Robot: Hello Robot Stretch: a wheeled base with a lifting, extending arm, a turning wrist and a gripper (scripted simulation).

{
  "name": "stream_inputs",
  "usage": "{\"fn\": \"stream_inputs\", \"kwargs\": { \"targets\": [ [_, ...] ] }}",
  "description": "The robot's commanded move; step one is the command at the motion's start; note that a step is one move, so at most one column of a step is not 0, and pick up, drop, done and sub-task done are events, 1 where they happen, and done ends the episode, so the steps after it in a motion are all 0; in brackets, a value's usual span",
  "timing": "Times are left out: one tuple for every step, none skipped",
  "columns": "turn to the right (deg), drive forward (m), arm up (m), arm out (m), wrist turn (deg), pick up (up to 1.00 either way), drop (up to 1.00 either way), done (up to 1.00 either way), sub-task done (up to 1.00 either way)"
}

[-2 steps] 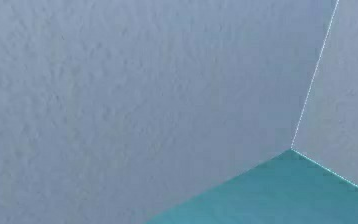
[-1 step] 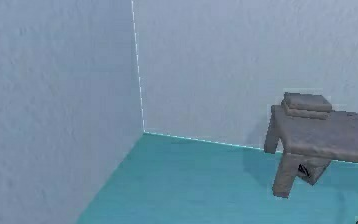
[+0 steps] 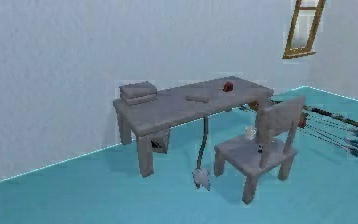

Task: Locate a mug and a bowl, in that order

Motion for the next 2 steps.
{"fn": "stream_inputs", "kwargs": {
  "targets": [
    [18.0,0.00,0.00,0.00,0.0,0.00,0.00,0.00,0.00],
    [0.0,0.95,0.00,0.00,0.0,0.00,0.00,0.00,0.00]
  ]
}}
